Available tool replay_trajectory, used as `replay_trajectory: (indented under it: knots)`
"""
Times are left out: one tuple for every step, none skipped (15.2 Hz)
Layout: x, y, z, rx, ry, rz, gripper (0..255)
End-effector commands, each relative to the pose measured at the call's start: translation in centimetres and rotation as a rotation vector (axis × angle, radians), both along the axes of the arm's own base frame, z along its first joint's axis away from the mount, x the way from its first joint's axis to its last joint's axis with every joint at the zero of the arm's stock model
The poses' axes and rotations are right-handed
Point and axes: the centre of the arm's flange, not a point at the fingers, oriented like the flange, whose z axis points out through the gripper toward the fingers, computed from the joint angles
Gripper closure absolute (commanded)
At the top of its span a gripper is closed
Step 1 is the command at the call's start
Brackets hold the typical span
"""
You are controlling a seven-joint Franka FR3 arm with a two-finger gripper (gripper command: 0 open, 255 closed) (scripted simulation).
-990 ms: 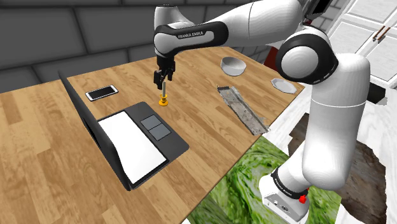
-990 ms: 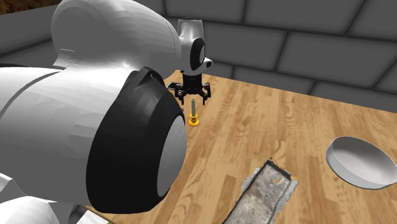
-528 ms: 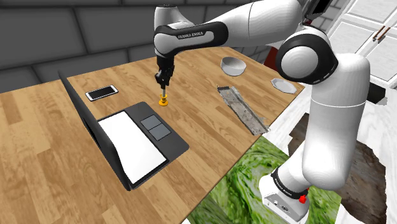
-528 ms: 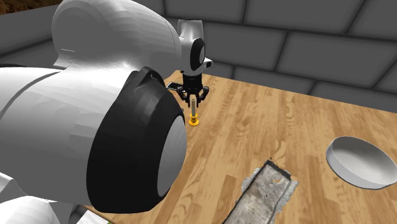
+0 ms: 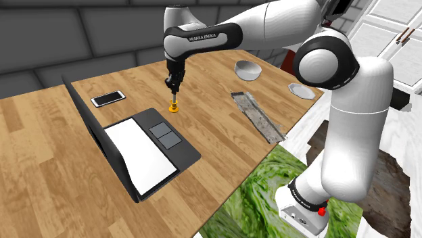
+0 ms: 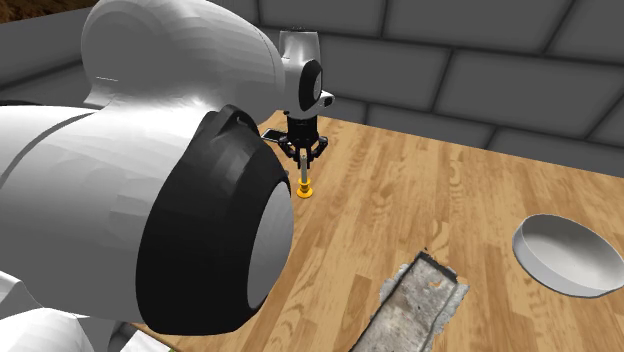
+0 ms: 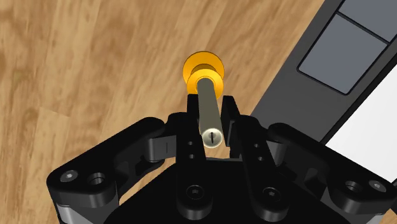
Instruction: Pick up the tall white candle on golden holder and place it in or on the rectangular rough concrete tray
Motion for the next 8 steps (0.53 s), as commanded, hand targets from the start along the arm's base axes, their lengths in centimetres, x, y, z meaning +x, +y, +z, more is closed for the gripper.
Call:
replay_trajectory:
  knots:
    - [0.0,0.0,0.5,0.000,0.000,0.000,255]
    - [0.0,0.0,1.0,0.000,0.000,0.000,255]
    - [0.0,0.0,1.6,0.000,0.000,0.000,255]
    - [0.0,0.0,2.1,0.000,0.000,0.000,255]
    - [0.0,0.0,2.6,0.000,0.000,0.000,255]
    - [0.0,0.0,3.1,0.000,0.000,0.000,255]
    - [0.0,0.0,3.7,0.000,0.000,0.000,255]
    - [0.0,0.0,4.2,0.000,0.000,0.000,255]
